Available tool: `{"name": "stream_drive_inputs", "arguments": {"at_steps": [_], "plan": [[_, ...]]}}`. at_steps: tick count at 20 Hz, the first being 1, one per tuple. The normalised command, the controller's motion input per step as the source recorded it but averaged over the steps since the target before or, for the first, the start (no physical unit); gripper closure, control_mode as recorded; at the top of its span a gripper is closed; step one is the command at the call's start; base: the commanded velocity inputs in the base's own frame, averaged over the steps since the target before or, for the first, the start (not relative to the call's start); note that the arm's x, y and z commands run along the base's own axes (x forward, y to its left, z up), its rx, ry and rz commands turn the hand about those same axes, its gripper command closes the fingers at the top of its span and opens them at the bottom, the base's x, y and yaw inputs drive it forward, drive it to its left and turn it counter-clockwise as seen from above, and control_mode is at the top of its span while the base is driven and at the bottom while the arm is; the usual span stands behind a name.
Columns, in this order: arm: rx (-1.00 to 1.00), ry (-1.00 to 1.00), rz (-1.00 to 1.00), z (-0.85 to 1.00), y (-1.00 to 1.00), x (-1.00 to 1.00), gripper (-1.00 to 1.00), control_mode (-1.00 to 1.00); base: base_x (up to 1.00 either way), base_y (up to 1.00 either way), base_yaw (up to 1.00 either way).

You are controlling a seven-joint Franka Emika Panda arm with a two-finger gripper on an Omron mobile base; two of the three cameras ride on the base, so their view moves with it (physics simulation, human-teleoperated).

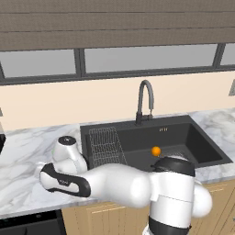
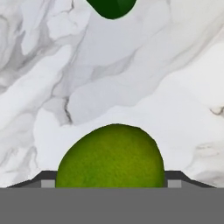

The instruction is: Remove the orange and lime from the sink. Then move the bowl and cup from the counter to the sink for washing.

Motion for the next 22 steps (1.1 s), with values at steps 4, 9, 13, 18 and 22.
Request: {"name": "stream_drive_inputs", "arguments": {"at_steps": [4, 9, 13, 18, 22], "plan": [[-0.03, 0.04, -0.01, -0.18, 0.06, 0.04, 1.0, -1.0, 0.0, 0.0, 0.0], [-0.03, 0.02, -0.01, -0.19, 0.06, 0.04, 1.0, -1.0, 0.0, 0.0, 0.0], [-0.03, 0.03, -0.02, -0.19, 0.07, 0.04, 1.0, -1.0, 0.0, 0.0, 0.0], [-0.01, 0.02, -0.01, -0.16, 0.04, 0.04, 1.0, -1.0, 0.0, 0.0, 0.0], [-0.01, 0.0, 0.0, -0.13, 0.02, 0.05, 1.0, -1.0, 0.0, 0.0, 0.0]]}}
